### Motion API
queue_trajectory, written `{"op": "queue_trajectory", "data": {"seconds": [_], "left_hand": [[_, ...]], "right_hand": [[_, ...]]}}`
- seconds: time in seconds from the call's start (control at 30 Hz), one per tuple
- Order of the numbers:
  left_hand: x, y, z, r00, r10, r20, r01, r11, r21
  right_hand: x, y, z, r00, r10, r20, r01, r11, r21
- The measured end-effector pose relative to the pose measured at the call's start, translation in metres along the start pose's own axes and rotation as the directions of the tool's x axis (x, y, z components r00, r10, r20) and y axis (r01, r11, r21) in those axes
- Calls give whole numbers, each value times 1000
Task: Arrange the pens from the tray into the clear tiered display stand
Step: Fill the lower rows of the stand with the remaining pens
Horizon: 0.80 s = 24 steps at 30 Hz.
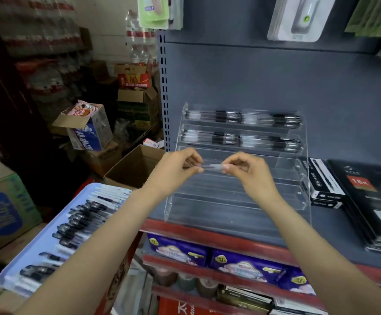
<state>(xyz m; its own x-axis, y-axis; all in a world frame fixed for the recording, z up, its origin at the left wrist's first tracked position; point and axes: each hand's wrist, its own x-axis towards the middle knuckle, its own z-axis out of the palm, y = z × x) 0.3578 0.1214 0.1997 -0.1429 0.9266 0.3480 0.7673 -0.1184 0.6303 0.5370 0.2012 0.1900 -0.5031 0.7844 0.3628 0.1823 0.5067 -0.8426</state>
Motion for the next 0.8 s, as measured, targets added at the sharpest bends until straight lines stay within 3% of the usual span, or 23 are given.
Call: {"op": "queue_trajectory", "data": {"seconds": [0.23,0.4,0.53,0.63,0.8], "left_hand": [[-28,-33,-3,997,34,-68,-22,984,175],[-40,-44,6,999,34,-4,-31,963,268],[-47,-45,8,989,93,117,-138,864,483],[-46,-42,6,983,98,153,-166,830,532],[-36,-38,3,980,74,184,-166,816,554]], "right_hand": [[-28,20,2,969,117,-217,-118,993,12],[-38,28,12,962,163,-220,-181,981,-66],[-38,28,16,955,163,-246,-199,971,-131],[-35,25,20,957,145,-253,-197,961,-194],[-25,16,22,989,84,-121,-128,897,-423]]}}
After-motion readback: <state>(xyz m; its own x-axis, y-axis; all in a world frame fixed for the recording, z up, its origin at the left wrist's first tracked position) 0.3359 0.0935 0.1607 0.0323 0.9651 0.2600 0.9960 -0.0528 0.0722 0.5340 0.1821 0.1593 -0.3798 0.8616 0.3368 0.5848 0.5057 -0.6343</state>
